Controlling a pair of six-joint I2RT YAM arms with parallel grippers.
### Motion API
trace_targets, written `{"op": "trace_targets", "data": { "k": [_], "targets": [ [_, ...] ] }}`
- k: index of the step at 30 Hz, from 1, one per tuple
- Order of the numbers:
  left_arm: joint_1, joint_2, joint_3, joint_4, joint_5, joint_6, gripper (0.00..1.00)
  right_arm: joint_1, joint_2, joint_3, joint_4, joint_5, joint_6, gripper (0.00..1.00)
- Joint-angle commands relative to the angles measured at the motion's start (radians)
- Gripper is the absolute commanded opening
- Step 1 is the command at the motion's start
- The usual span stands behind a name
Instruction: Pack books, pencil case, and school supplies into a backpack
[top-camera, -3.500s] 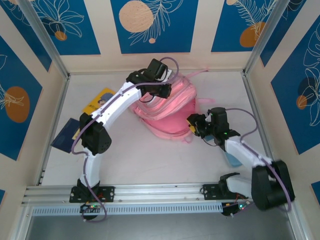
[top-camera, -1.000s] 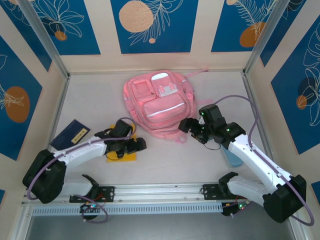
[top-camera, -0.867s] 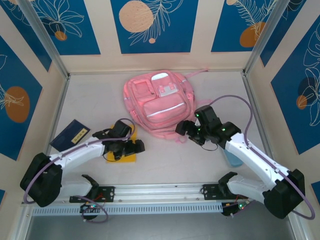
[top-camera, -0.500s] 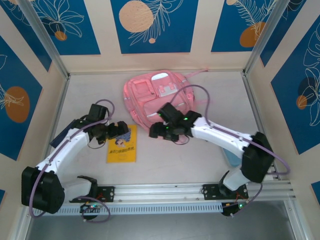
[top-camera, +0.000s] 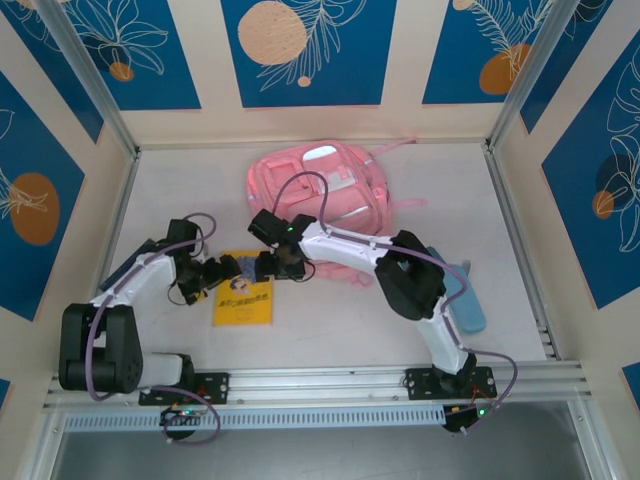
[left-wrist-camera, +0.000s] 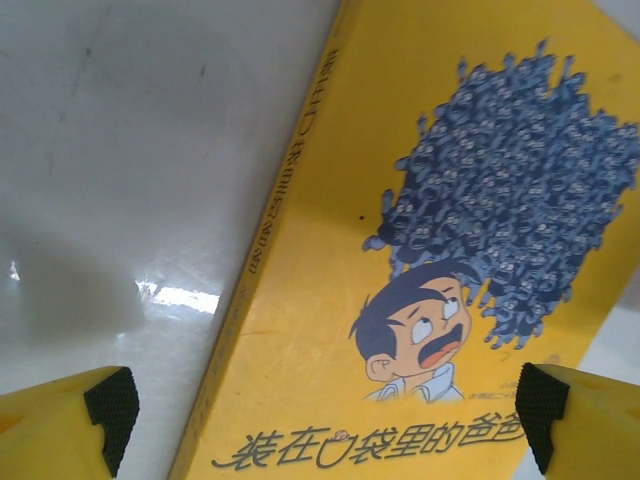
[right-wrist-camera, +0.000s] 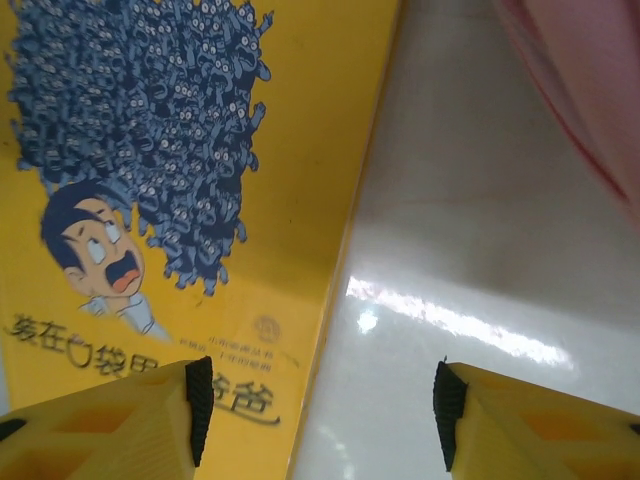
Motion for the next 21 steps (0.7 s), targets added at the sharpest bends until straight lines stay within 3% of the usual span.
{"op": "trace_targets", "data": {
  "k": [1,7,16,21],
  "targets": [
    [0.014,0.014,-0.02,0.022,0.042,0.015,0.91,0.0,0.052,0.074,-0.1,-0.024,-0.077,0.62],
    [0.009,0.05,-0.031,0.006,0.027,0.023,0.68,-0.005,0.077,0.082,-0.114,-0.043,-0.106,0.6],
    [-0.027,0.028,-0.082,0.049,0.067,-0.028,0.52,-0.007,0.099,0.084,-0.17,-0.019,-0.11,0.55],
    [-0.078,-0.017,-0.115,0.062,0.085,-0.068,0.35,-0.015,0.075,0.06,-0.18,0.009,-0.083,0.48]
  ]
}}
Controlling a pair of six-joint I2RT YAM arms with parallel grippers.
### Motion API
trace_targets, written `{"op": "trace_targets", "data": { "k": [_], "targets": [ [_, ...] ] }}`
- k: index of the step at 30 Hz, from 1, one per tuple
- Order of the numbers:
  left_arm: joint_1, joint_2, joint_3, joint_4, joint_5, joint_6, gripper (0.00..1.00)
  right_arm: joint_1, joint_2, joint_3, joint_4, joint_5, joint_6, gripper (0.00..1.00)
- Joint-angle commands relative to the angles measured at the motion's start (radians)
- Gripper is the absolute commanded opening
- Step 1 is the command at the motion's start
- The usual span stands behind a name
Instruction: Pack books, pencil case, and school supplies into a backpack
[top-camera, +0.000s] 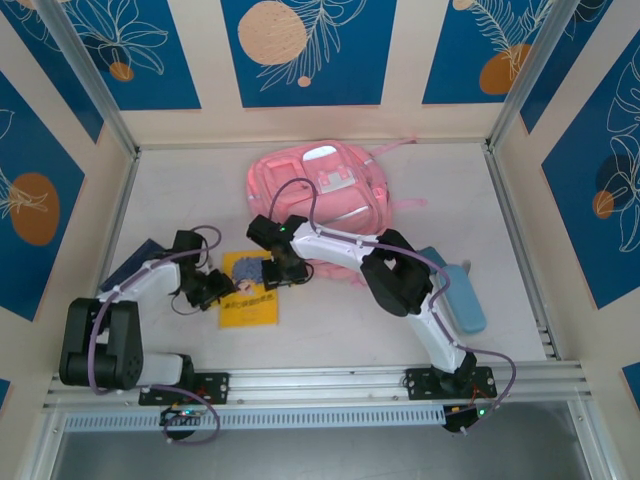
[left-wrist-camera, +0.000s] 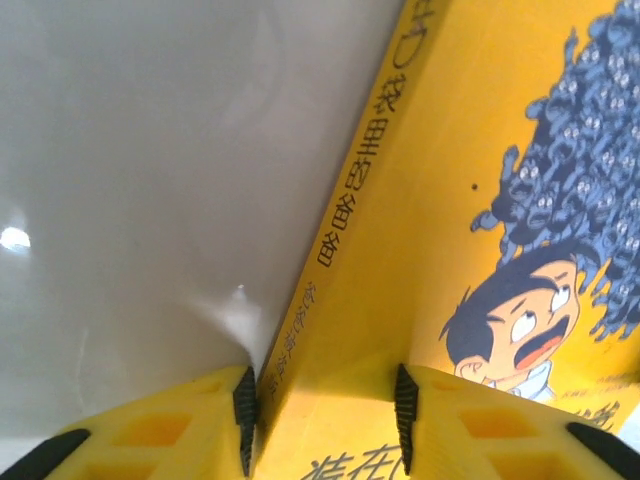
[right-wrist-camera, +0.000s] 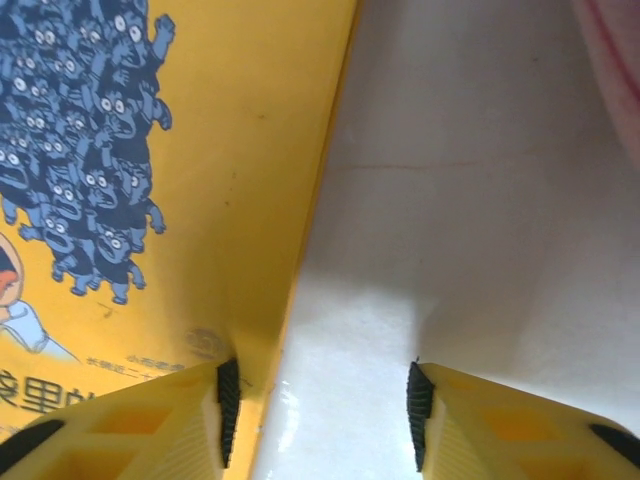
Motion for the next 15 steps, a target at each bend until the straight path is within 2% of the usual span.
{"op": "trace_targets", "data": {
  "k": [1,4,6,11,15],
  "targets": [
    [-0.045,-0.034,-0.031,0.023,0.073,-0.041,0.33,-0.01,-0.017,-0.008,-0.038,0.01,0.013,0.47],
    [-0.065,-0.047,-0.058,0.053,0.113,-0.064,0.3,-0.015,-0.041,-0.02,-0.025,0.001,0.012,0.46],
    [-0.07,-0.054,-0.064,0.052,0.121,-0.068,0.31,-0.017,-0.05,-0.021,-0.021,-0.006,0.005,0.48],
    [-0.068,-0.079,-0.045,0.014,0.057,-0.064,0.47,-0.021,-0.038,-0.038,-0.005,-0.052,-0.018,0.49],
    [-0.067,-0.063,-0.044,0.032,0.07,-0.067,0.51,-0.022,-0.021,-0.059,-0.03,-0.025,-0.001,0.43]
  ]
}}
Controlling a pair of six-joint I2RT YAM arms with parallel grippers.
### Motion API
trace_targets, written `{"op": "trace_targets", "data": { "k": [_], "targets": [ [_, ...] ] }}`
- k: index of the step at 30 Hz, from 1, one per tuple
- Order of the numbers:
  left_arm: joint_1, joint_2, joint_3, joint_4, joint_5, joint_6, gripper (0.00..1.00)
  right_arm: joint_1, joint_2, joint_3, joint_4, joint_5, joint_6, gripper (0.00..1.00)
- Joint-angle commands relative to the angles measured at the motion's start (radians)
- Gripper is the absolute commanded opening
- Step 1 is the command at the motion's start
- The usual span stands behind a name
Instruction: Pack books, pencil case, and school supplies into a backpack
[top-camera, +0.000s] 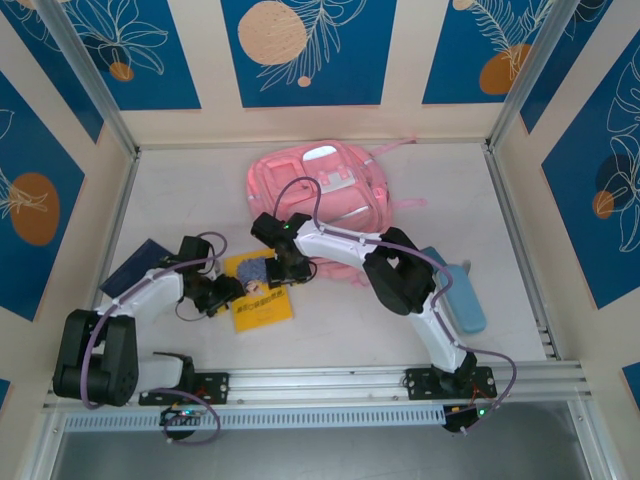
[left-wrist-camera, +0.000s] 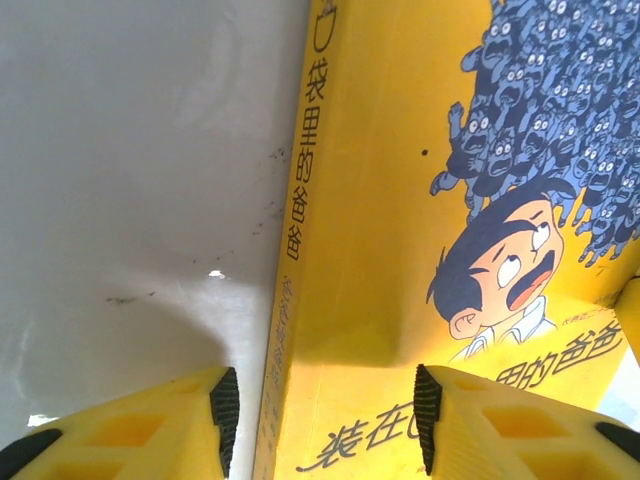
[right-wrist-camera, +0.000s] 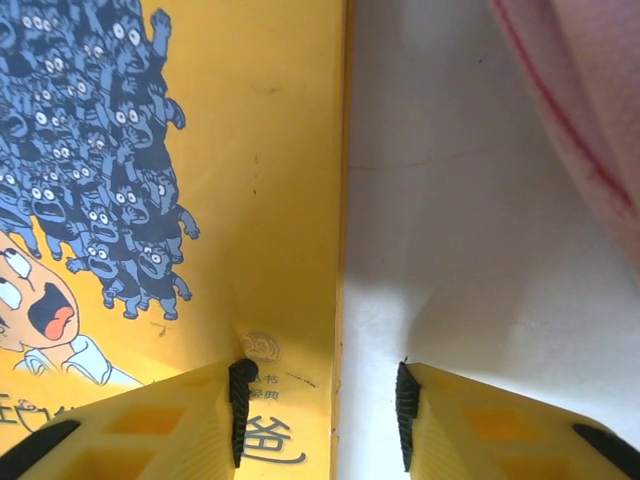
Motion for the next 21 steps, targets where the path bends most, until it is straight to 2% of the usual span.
{"op": "trace_targets", "data": {
  "k": [1,10,13,16,21],
  "targets": [
    [-0.006,0.007,0.001,0.009,0.017,-0.001,0.51,-0.005,-0.008,-0.044,-0.042,-0.001,0.001,0.42],
    [-0.007,0.06,0.0,0.077,0.134,-0.001,0.53,-0.009,0.009,-0.109,-0.027,-0.025,0.004,0.37],
    [-0.006,0.05,0.004,0.091,0.183,-0.003,0.49,-0.01,0.012,-0.122,-0.018,-0.037,0.006,0.36],
    [-0.007,0.018,0.022,0.096,0.238,-0.002,0.41,-0.01,0.011,-0.134,-0.006,-0.051,0.007,0.33],
    [-0.006,-0.04,0.097,0.041,0.311,0.025,0.38,-0.011,0.011,-0.158,0.009,-0.062,0.015,0.3]
  ]
}}
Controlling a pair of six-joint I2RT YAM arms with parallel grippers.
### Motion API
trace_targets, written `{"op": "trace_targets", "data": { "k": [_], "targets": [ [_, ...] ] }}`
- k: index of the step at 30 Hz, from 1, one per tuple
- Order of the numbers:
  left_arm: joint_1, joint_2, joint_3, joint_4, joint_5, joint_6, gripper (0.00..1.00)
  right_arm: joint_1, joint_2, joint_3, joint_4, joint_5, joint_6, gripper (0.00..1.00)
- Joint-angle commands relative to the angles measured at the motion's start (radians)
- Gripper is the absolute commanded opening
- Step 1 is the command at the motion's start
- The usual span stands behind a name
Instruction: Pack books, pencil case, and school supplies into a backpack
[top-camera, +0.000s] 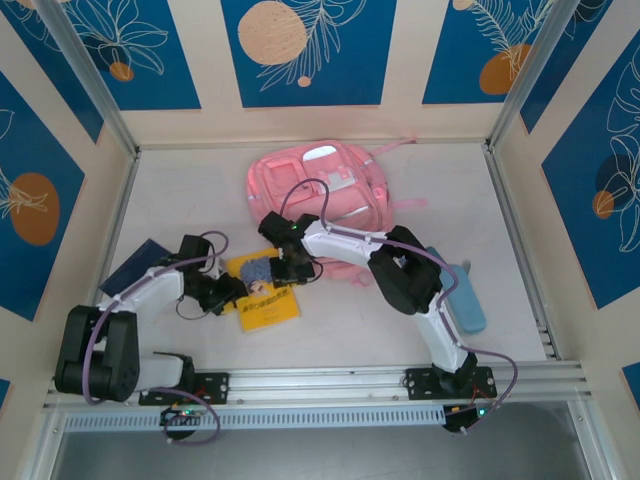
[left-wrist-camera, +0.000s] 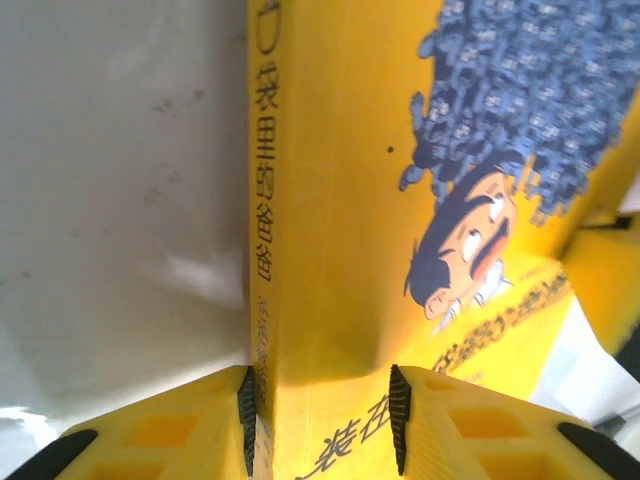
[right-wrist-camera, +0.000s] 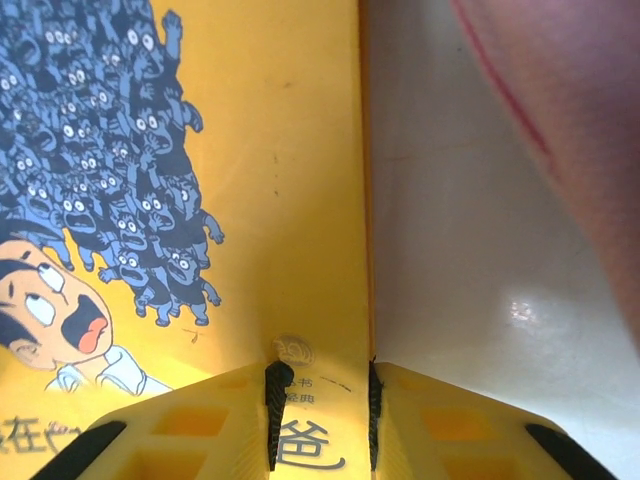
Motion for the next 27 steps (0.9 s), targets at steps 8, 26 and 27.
{"op": "trace_targets", "data": {
  "k": [8,26,27],
  "targets": [
    [-0.009,-0.134,0.066,0.155,0.267,-0.121,0.43,0.012,0.048,-0.091,-0.06,-0.009,0.022,0.3],
    [-0.009,-0.066,0.018,0.183,0.208,-0.166,0.36,0.011,0.037,-0.107,-0.051,-0.002,0.026,0.3],
    [-0.008,-0.065,0.02,0.173,0.197,-0.16,0.32,0.009,0.029,-0.105,-0.051,-0.008,0.023,0.3]
  ]
}}
